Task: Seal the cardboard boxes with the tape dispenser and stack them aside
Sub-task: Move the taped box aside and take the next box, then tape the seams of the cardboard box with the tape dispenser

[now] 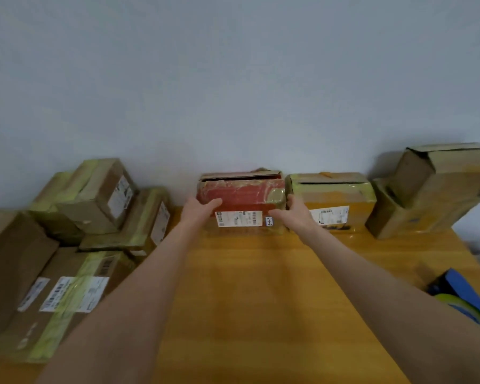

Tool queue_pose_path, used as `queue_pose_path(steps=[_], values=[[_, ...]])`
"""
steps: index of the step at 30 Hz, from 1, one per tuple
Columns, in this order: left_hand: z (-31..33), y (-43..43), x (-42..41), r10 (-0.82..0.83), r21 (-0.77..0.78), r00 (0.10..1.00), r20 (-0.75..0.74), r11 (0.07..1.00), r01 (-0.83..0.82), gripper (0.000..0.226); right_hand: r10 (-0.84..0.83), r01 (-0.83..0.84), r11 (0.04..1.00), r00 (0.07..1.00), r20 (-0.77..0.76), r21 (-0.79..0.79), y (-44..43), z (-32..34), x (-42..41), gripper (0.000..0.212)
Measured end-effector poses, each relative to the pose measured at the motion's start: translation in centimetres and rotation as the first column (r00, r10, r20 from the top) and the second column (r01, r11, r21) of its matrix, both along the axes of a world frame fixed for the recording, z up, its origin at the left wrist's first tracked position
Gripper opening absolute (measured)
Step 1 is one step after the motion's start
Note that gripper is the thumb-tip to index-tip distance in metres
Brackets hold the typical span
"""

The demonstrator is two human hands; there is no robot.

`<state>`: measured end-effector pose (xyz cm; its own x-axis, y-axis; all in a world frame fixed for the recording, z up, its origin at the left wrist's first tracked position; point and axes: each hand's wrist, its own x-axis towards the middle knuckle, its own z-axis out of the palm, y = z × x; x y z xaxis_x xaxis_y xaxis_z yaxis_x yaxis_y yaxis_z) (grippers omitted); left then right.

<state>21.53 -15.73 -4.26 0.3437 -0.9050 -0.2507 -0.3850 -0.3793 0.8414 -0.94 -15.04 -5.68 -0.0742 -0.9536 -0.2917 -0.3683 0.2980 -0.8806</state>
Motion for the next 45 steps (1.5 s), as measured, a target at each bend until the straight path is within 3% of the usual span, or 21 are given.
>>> queue_pose_path(steps=[3,5,7,11,14,17,21,26,28,31,36,40,43,45], values=[[-0.8,-0.9,-0.6,-0.016,0.03,0.995,-0.098,0.999,0.019,0.061,0.087,-0.088,0.996,0.995,0.048,0.021,-0.4,-0.5,-0.2,0.066],[-1.1,-0.7,-0.6,0.053,0.016,0.994,-0.099,0.999,-0.052,0.059,0.071,-0.072,0.997,0.996,0.06,0.015,-0.3,-0.8,-0.2,0.071],[-1.4,0.4,-0.2,0.193,-0.028,0.98,-0.056,0.98,-0.195,0.062,0.054,-0.056,0.998,0.997,0.052,0.026,0.5,-1.3,-0.3,0.074],[-2.2,4.8,0.3,0.397,-0.063,0.91,0.118,0.918,-0.392,0.058,0.082,-0.085,0.995,0.995,0.061,0.044,3.5,-2.4,-0.8,0.047],[-3.0,8.9,-1.0,0.328,0.028,0.929,0.173,0.941,-0.337,0.064,-0.03,0.03,0.999,0.999,-0.01,0.032,6.5,-2.7,-2.3,0.048],[-3.7,12.2,-4.4,0.299,-0.001,0.934,0.195,0.952,-0.305,0.058,-0.094,0.097,0.993,0.995,-0.046,0.064,9.9,-3.1,-5.2,0.039],[-3.6,15.4,-10.4,0.252,-0.022,0.965,-0.078,0.967,-0.254,0.036,-0.203,0.213,0.975,0.971,-0.129,0.069,14.0,-2.8,-10.9,0.038],[-3.6,18.4,-17.4,0.132,-0.028,0.987,-0.092,0.99,-0.135,0.032,-0.284,0.302,0.952,0.932,-0.225,0.048,17.6,-2.2,-18.8,0.05],[-3.9,19.4,-19.7,0.12,-0.031,0.989,-0.081,0.992,-0.123,0.035,-0.257,0.274,0.961,0.934,-0.249,0.036,18.7,-2.3,-21.4,0.05],[-4.4,20.6,-22.9,0.081,-0.049,0.995,-0.054,0.995,-0.084,0.063,-0.226,0.234,0.972,0.938,-0.262,0.001,19.4,-2.7,-25.0,0.047],[-4.8,20.8,-25.8,0.143,-0.097,0.987,0.07,0.986,-0.136,0.056,-0.051,0.059,0.997,0.984,-0.168,0.041,18.8,-3.6,-30.3,0.05],[-4.4,21.4,-26.4,0.186,-0.12,0.946,0.265,0.98,-0.159,0.067,-0.086,0.126,0.987,0.938,-0.335,0.098,18.2,-5.6,-36.1,0.042],[-3.9,21.7,-27.5,0.105,-0.249,0.807,0.582,0.967,0.054,0.072,0.046,0.037,0.958,0.96,-0.276,0.286,18.5,-9.3,-37.7,0.037],[-4.0,21.3,-27.9,-0.035,-0.176,0.685,0.728,0.956,0.236,0.066,0.068,0.033,0.923,0.966,-0.248,0.382,18.5,-11.0,-37.3,0.028]])
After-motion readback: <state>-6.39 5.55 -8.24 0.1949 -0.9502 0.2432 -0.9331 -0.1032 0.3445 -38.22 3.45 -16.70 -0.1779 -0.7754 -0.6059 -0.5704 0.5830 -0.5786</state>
